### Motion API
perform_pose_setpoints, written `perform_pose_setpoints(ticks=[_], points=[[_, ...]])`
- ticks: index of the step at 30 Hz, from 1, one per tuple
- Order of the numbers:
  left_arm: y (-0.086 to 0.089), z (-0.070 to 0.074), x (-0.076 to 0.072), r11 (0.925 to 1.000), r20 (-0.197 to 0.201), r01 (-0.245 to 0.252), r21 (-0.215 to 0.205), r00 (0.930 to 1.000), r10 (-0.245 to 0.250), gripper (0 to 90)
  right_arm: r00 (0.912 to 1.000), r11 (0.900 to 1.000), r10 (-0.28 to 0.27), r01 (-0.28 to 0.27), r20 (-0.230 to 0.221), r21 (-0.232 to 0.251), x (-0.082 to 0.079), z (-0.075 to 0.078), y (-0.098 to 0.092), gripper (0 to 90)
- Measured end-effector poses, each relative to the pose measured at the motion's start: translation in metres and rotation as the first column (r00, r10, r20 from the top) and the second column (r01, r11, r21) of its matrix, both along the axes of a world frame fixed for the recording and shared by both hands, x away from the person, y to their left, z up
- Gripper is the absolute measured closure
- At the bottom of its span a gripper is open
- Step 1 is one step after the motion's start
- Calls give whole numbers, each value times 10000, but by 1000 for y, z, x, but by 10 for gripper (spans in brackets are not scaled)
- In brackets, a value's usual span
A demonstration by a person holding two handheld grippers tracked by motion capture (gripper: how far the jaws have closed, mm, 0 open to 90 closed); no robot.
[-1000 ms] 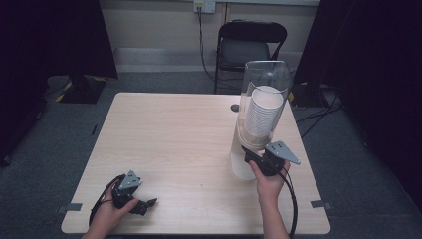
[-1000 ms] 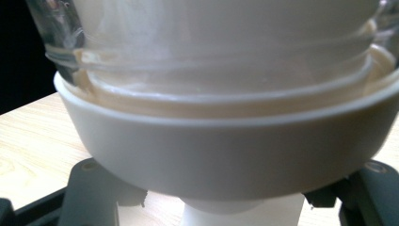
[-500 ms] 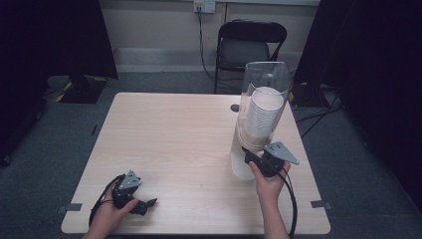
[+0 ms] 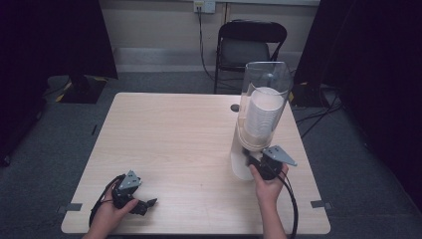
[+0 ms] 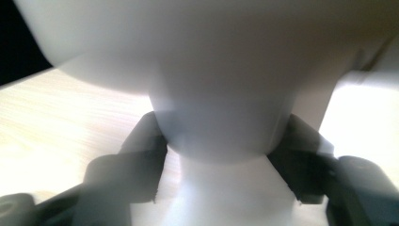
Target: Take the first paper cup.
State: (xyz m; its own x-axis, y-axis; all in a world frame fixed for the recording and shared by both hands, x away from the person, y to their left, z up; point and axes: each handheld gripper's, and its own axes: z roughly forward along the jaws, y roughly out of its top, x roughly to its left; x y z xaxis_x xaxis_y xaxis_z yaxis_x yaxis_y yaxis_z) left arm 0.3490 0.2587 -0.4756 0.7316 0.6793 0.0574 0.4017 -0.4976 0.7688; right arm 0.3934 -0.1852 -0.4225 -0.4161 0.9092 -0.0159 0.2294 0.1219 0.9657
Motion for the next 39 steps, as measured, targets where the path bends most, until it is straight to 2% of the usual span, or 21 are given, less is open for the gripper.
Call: perform_pose_setpoints(ticks=[1, 2, 3, 4, 5, 6, 7, 8, 9, 10, 12, 14, 16, 19, 20, 21, 25, 29, 33, 36, 39], points=[[0, 0, 0, 10000, -4, -6, 10, 10000, 6, 0, 9987, 9988, -121, 97, -500, -478, 3, -18, -1, 900], [0, 0, 0, 10000, 1, -29, 0, 10000, 29, 0, 9992, 9994, -69, 83, -405, 339, 0, -33, -4, 900], [0, 0, 0, 10000, -7, -59, -15, 10000, 59, 0, 9988, 9990, -56, 35, 487, 447, -6, -33, -4, 900], [0, 0, 0, 10000, -3, -50, 2, 10000, 50, 0, 9994, 9993, 55, -68, 354, 362, -6, -32, -3, 864], [0, 0, 0, 10000, -9, -60, -25, 10000, 60, 0, 9995, 9999, 98, -102, 301, 140, -5, -29, -3, 743], [0, 0, 0, 10000, -14, -70, -2, 10000, 70, 0, 9994, 9995, -292, 290, 161, 119, -6, -25, -5, 555], [0, 0, 0, 10000, -13, -62, 5, 10000, 62, 0, 9983, 9978, -562, 557, 137, 368, -5, -21, -8, 489], [0, 0, 0, 10000, -43, -76, 23, 10000, 76, 0, 9983, 9972, -571, 563, 143, 502, -6, -16, -11, 441], [-1, 0, 0, 10000, -50, -82, 26, 10000, 82, 0, 9971, 9981, -588, 578, 484, 217, -8, -11, -13, 378], [-1, 0, 0, 9999, -40, -106, -19, 9999, 106, 0, 9959, 9976, -679, 685, 606, -91, -10, -7, -15, 320], [-1, 0, 1, 9999, -30, -115, -10, 9999, 115, 0, 9958, 9977, -661, 650, 630, 190, -10, -3, -16, 264], [-1, 0, 1, 9999, -38, -125, -16, 9999, 125, 0, 9948, 9980, -626, 624, 799, 51, -12, -1, -15, 255], [-1, 0, 1, 9999, -29, -120, -18, 9999, 120, 0, 9935, 9973, -652, 617, 931, 399, -11, 2, -12, 222], [-1, 0, 1, 9999, -28, -118, -22, 9999, 118, 0, 9914, 9974, -632, 587, 1148, 428, -10, 8, -9, 223], [-1, 0, 1, 9999, -30, -120, -19, 9999, 120, 0, 9888, 9964, -468, 362, 1415, 768, -8, 16, -8, 219], [-1, 0, 1, 9999, -34, -134, -27, 9999, 134, 0, 9867, 9962, -414, 286, 1570, 827, -8, 19, -7, 222], [-2, 0, 2, 9999, -23, -147, -17, 9999, 147, 0, 9859, 9968, -396, 277, 1627, 747, -2, 29, -5, 214], [-2, 0, 2, 9999, -15, -142, -23, 9999, 142, 0, 9796, 9954, -345, 160, 1982, 945, 3, 33, -7, 180], [-2, 0, 2, 9999, -19, -145, -28, 9999, 145, 0, 9811, 9948, -406, 220, 1892, 995, 6, 32, -7, 194], [-2, 0, 2, 9999, -14, -147, -22, 9999, 147, 0, 9852, 9943, -36, -147, 1712, 1056, 9, 31, -6, 296], [-2, 0, 2, 9999, -14, -144, -23, 9999, 144, 0, 9841, 9951, 65, -238, 1777, 958, 10, 30, -6, 307]])
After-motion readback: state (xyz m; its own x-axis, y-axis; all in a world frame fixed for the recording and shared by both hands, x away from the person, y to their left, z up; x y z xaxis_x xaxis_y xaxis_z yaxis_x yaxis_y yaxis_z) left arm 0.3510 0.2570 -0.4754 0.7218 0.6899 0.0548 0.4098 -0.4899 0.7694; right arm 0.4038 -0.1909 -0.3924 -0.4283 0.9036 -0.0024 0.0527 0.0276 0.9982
